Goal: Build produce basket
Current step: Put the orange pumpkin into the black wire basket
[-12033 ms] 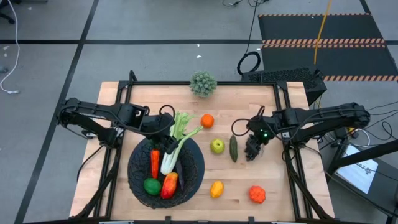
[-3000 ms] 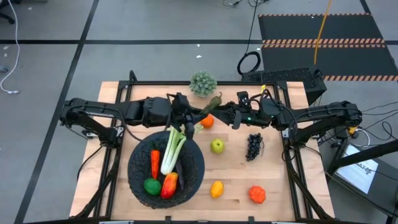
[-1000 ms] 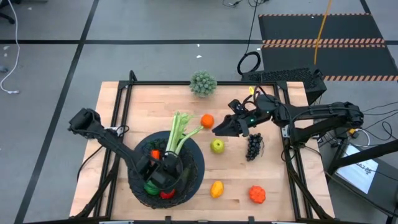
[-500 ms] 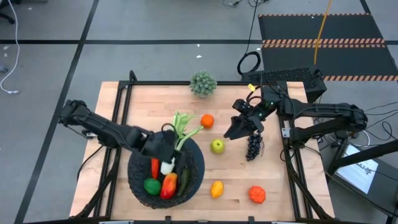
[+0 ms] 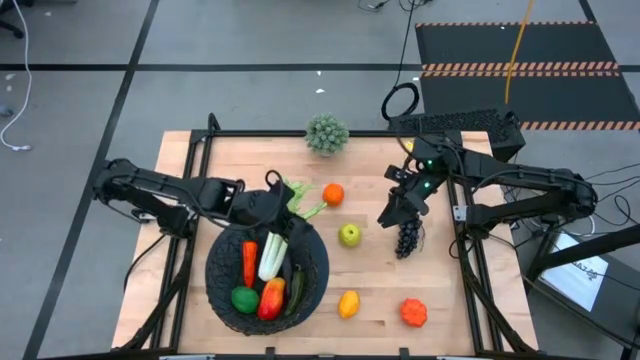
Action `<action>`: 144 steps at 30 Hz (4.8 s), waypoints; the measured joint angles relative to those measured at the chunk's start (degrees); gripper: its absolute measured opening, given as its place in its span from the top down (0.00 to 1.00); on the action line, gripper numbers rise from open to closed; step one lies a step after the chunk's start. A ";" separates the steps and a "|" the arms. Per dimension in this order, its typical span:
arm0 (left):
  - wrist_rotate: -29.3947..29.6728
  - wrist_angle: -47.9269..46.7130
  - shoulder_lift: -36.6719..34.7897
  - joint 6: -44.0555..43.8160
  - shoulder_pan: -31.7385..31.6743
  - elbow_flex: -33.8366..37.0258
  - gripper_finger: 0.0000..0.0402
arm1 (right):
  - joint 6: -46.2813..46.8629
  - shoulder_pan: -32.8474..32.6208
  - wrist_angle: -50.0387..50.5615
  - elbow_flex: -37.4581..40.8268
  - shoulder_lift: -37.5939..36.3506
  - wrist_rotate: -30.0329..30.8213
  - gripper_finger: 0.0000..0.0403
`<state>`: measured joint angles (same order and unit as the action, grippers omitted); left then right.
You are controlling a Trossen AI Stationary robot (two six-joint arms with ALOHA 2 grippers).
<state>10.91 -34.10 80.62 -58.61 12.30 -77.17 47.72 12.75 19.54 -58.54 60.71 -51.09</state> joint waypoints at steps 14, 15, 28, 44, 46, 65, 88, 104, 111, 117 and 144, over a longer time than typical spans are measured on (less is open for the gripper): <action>-3.88 -4.30 -0.21 15.43 -3.72 -0.72 0.55 | 23.33 -10.20 20.40 0.04 -2.99 20.42 0.36; -3.92 -5.22 -0.20 15.87 -3.72 -0.72 0.55 | 25.79 -12.62 20.54 0.04 -3.50 23.80 0.36; -6.94 -14.32 -0.20 18.34 -2.84 -0.72 0.55 | 54.09 -45.55 18.63 0.02 0.60 42.13 0.36; -1.83 -11.03 -0.20 7.23 3.80 -0.72 0.55 | 67.16 -61.14 18.95 0.03 12.68 43.62 0.14; -1.83 -10.61 -0.20 6.80 4.47 -0.72 0.55 | 67.10 -61.73 18.92 0.04 14.47 43.83 0.10; 1.13 -5.62 -0.17 1.10 8.90 -0.72 0.55 | 56.70 -59.91 21.64 0.04 27.05 48.37 0.05; 1.70 -4.77 -0.15 1.98 9.59 -0.72 0.55 | 53.70 -57.83 9.35 8.83 27.63 41.86 0.09; 2.74 -4.82 -0.15 1.07 9.60 -0.72 0.55 | 51.55 -57.83 0.09 8.83 27.22 40.41 0.22; 3.70 -4.19 -0.15 -1.55 9.61 -0.72 0.55 | 48.75 -56.67 -3.38 8.85 22.42 43.76 0.22; 5.96 -1.38 -0.15 -1.43 9.61 -0.72 0.55 | 42.69 -54.95 -5.87 8.85 14.88 53.61 0.22; 10.77 1.04 -0.15 0.04 8.67 -0.70 0.55 | -32.60 -38.30 -48.64 8.85 -3.76 69.48 0.22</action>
<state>21.68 -33.06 80.47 -58.58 20.97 -77.87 15.12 -25.55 -29.10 -49.69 56.94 18.39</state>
